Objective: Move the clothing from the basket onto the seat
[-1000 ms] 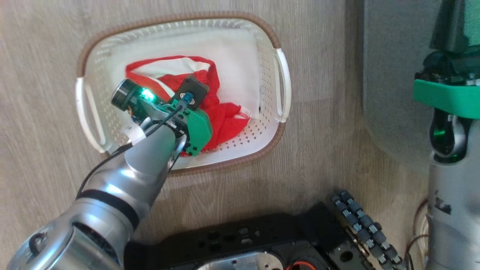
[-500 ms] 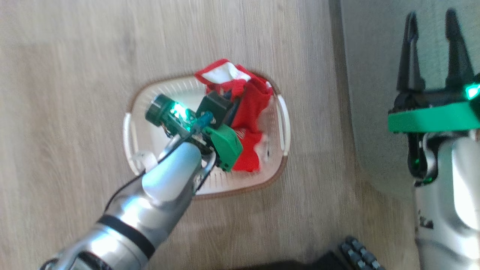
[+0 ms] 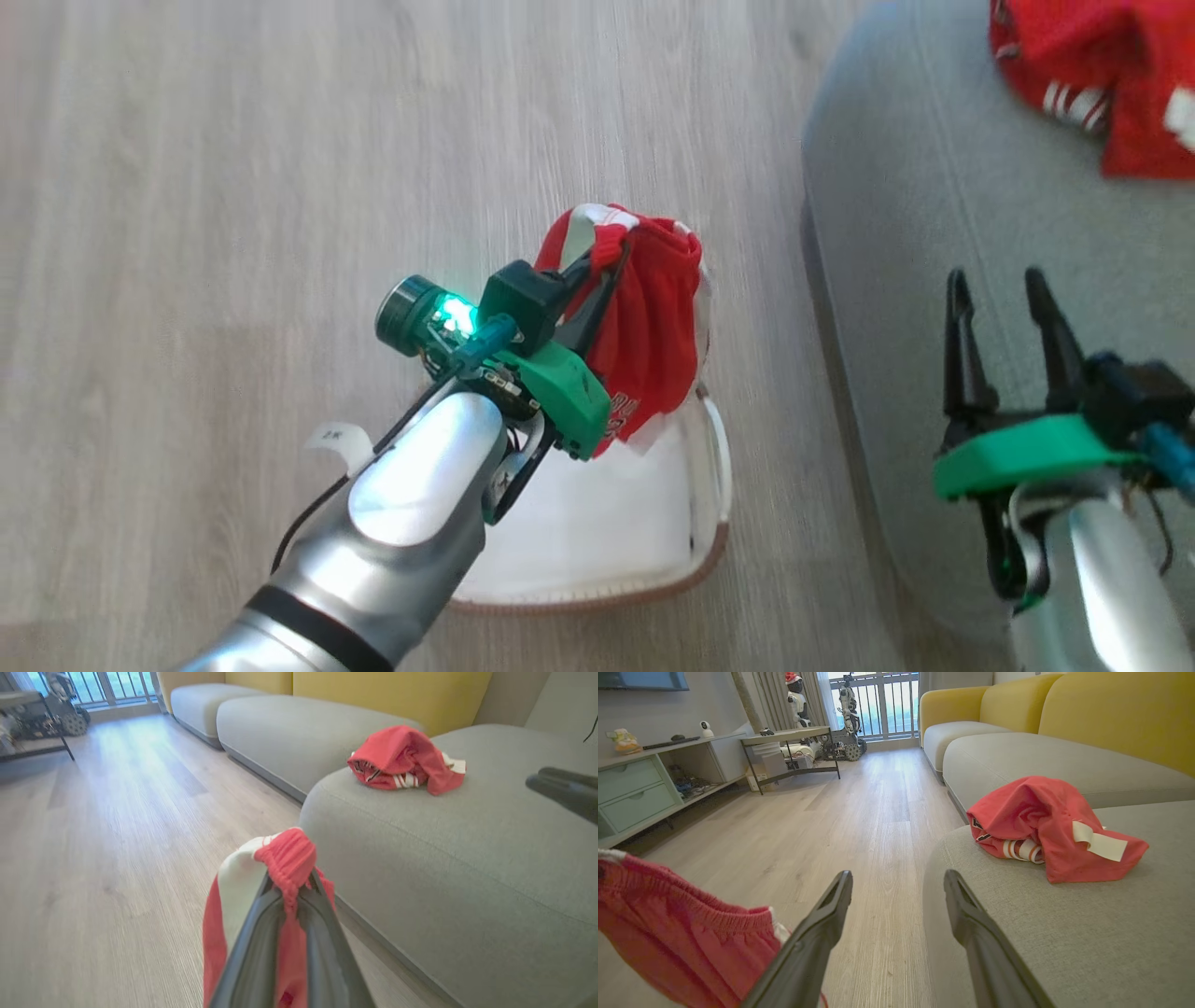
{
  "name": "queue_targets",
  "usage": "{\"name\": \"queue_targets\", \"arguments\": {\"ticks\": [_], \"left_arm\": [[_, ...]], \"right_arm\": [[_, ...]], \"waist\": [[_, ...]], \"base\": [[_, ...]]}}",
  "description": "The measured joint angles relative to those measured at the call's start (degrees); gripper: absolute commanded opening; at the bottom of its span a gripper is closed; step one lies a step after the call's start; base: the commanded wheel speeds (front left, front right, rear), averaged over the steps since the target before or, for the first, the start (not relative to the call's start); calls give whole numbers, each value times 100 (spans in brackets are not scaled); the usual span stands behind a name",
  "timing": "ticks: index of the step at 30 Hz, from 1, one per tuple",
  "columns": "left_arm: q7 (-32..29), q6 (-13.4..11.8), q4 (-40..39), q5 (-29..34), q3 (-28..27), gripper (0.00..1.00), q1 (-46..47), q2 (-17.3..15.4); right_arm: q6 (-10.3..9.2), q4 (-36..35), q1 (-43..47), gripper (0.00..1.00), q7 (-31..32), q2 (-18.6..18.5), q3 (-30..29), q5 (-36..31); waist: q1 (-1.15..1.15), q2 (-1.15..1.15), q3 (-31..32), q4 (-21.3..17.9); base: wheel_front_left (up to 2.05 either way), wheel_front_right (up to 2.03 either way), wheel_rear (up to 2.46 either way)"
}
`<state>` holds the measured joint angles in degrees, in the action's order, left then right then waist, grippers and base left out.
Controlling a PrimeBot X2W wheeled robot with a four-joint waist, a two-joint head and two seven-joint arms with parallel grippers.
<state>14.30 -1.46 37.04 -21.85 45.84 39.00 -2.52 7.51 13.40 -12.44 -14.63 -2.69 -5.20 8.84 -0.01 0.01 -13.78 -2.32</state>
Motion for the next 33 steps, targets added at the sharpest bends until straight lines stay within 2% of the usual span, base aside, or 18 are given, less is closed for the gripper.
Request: {"name": "queue_targets", "arguments": {"ticks": [7, 13, 24, 33], "left_arm": [[0, 154, -11, -41, -65, 0, 93, 7], [0, 243, -22, -116, -55, 0, 536, 15], [15, 188, -215, -513, 347, 0, 1071, 27], [15, -9, -714, -853, 823, 0, 1281, 34]], "right_arm": [[0, 186, 448, 100, 0, 4, 204, 49], [0, 337, 534, 100, 0, 3, 480, 46], [0, 798, 258, 100, 1, 1, 1571, 294], [0, 1777, -698, 100, 1, -15, 2240, 291]], "waist": [[0, 0, 809, 139], [0, 0, 1230, 286], [0, 0, 1458, 588], [0, 0, 1504, 862]], "base": [[0, 0, 0], [0, 0, 0], [0, 0, 0], [0, 0, 0]]}}
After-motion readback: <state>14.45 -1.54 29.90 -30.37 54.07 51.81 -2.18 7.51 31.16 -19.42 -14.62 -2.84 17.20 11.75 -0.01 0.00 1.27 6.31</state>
